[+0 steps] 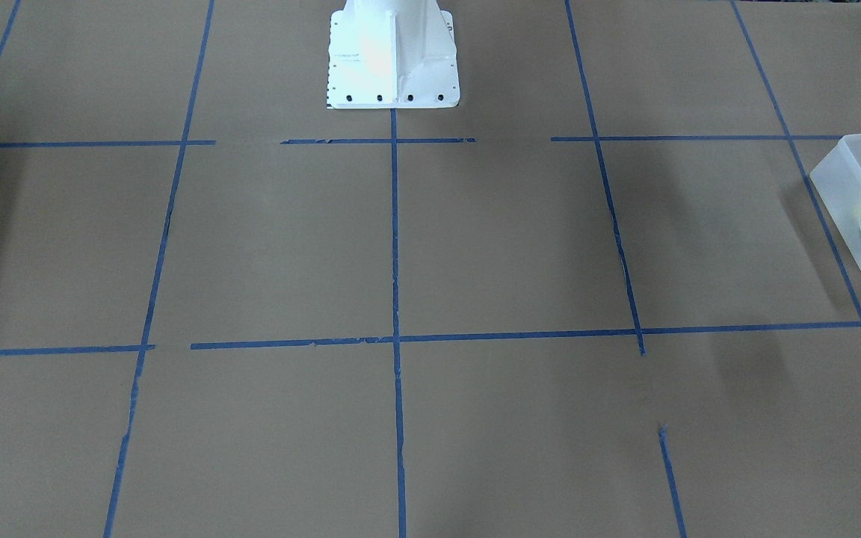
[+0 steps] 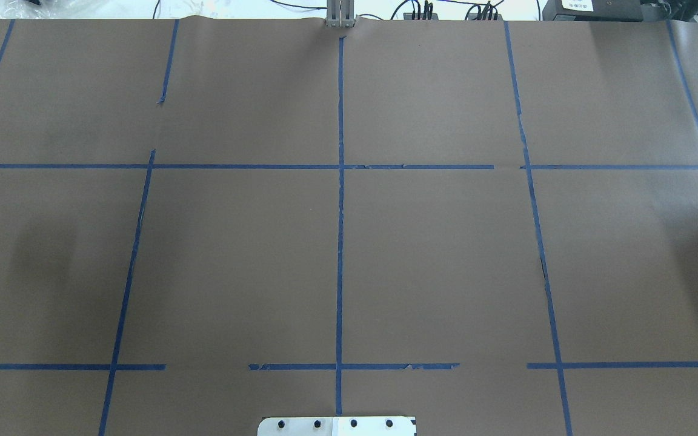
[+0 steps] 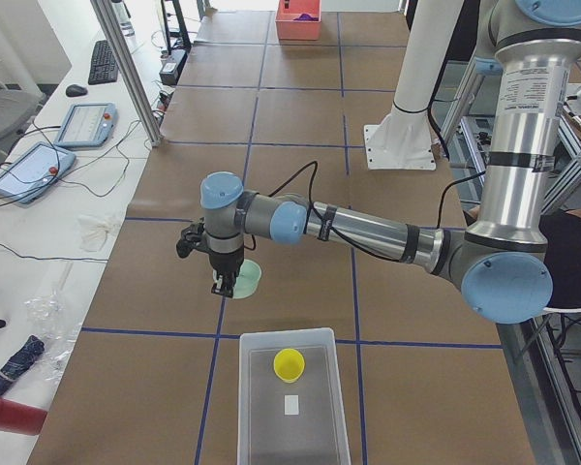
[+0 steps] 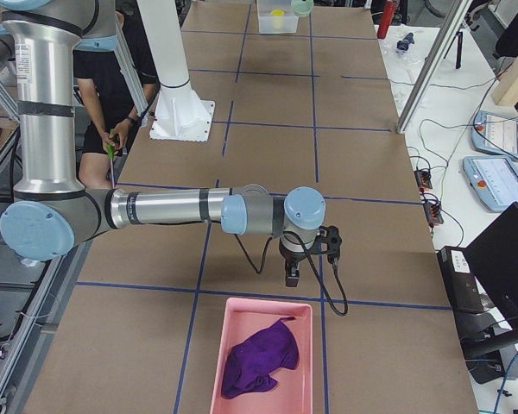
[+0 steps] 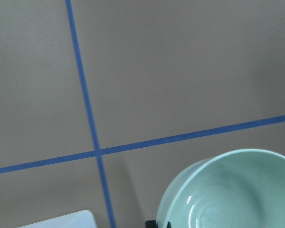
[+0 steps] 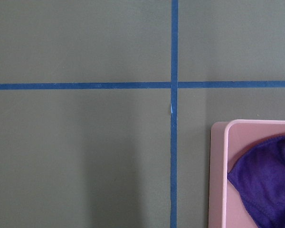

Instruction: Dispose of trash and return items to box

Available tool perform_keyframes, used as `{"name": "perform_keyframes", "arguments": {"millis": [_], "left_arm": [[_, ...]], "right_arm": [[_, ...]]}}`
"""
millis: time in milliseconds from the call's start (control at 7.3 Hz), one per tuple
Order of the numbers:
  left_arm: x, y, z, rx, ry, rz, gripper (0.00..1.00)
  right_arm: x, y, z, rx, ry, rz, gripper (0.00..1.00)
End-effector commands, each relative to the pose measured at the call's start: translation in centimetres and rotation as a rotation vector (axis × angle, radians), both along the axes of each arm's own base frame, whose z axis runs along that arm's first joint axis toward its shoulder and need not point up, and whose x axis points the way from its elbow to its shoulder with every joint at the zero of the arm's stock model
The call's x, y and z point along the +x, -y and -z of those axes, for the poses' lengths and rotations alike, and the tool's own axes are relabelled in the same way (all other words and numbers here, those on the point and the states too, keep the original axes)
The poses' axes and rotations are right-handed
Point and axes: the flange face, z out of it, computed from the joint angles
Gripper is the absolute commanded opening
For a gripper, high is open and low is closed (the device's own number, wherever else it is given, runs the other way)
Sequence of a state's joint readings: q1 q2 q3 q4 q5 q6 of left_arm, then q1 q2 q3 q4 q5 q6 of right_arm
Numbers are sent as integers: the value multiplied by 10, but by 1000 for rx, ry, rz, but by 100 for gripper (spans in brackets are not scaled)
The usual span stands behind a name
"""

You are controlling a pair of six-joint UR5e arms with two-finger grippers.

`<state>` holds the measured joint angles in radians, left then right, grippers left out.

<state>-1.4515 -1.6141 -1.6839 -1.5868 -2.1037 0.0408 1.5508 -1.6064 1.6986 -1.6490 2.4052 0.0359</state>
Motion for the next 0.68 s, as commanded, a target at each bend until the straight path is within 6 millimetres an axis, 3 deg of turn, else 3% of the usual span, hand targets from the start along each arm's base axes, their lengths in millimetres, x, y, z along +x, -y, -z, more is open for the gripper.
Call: {"name": "perform_keyframes", "arguments": {"millis": [0, 137, 274, 548], "left_arm": [[-55, -32, -63, 50, 90, -11, 0], [-70, -54, -103, 100, 101, -36, 0], [-76, -82, -131, 123, 137, -28, 0], [-91, -129, -173, 191, 223, -53, 0]], "right_arm": [[0, 0, 0, -1, 0, -1, 100], [0, 0, 0, -1, 0, -1, 100], [0, 0, 0, -1, 0, -1, 100], [0, 0, 1, 2, 0, -1, 100]]}}
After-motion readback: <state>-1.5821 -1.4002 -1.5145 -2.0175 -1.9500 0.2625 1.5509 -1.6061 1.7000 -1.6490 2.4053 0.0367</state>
